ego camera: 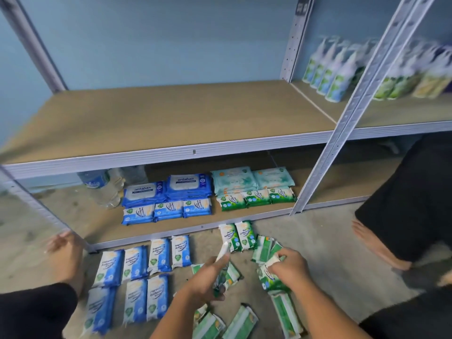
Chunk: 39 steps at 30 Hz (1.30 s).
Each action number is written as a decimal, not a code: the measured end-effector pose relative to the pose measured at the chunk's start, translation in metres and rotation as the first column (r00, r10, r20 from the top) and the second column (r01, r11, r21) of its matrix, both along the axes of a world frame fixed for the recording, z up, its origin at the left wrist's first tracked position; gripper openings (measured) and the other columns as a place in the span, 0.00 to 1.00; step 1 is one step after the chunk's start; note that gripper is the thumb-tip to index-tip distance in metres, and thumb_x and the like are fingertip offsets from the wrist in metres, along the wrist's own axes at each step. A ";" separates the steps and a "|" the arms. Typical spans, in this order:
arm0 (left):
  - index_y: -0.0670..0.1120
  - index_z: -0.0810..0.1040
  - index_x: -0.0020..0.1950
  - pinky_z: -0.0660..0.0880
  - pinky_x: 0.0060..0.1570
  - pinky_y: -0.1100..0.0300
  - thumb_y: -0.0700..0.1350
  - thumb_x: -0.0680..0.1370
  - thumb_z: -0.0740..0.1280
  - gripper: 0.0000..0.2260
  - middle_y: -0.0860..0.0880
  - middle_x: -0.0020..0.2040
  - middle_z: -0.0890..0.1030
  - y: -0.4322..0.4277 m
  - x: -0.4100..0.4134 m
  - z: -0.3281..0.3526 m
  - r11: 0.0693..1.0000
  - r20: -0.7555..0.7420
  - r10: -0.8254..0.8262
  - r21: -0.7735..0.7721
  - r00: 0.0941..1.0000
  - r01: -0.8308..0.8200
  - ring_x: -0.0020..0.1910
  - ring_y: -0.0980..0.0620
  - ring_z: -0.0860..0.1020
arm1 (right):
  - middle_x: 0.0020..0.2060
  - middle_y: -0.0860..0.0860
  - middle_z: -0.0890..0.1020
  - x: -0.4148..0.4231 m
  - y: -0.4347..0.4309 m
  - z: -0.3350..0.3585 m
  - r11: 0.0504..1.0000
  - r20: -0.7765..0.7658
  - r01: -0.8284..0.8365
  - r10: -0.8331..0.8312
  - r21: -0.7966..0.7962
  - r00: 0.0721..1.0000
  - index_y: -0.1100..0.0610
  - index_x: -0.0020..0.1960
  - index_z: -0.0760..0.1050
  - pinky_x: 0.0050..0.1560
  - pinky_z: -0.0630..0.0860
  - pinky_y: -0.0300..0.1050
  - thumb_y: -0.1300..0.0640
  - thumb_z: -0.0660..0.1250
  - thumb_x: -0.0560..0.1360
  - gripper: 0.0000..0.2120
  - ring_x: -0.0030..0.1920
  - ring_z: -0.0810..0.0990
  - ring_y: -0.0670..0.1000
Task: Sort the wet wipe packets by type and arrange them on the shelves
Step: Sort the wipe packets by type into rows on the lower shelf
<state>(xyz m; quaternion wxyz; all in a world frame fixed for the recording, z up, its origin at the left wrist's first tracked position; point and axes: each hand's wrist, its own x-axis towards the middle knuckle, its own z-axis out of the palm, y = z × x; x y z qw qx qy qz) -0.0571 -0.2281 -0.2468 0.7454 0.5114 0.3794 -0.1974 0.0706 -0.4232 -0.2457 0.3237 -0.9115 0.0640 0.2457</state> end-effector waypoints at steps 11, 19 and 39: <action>0.41 0.74 0.61 0.84 0.46 0.49 0.30 0.75 0.66 0.15 0.37 0.58 0.77 -0.014 0.013 -0.001 0.974 0.083 0.029 0.222 0.996 -0.047 0.49 0.41 0.81 | 0.45 0.53 0.82 0.004 -0.012 0.003 0.903 -0.079 0.311 -0.301 0.297 0.950 0.52 0.53 0.74 0.30 0.73 0.39 0.71 0.67 0.68 0.20 0.39 0.81 0.52; 0.52 0.73 0.55 0.79 0.46 0.53 0.45 0.78 0.72 0.10 0.52 0.50 0.80 -0.011 0.015 0.002 0.898 0.175 0.099 0.409 0.979 -0.164 0.48 0.48 0.82 | 0.45 0.57 0.84 0.012 -0.006 -0.007 0.591 -0.168 0.553 -0.579 0.587 0.798 0.51 0.53 0.76 0.38 0.79 0.46 0.60 0.79 0.70 0.17 0.42 0.84 0.57; 0.45 0.74 0.49 0.69 0.33 0.59 0.33 0.70 0.74 0.14 0.39 0.48 0.85 -0.036 0.084 -0.048 0.852 0.077 0.507 -0.197 0.858 -0.486 0.35 0.46 0.80 | 0.44 0.60 0.84 0.105 0.001 -0.035 0.686 -0.235 0.522 -0.472 0.506 0.850 0.53 0.57 0.76 0.40 0.84 0.59 0.73 0.72 0.70 0.22 0.40 0.85 0.62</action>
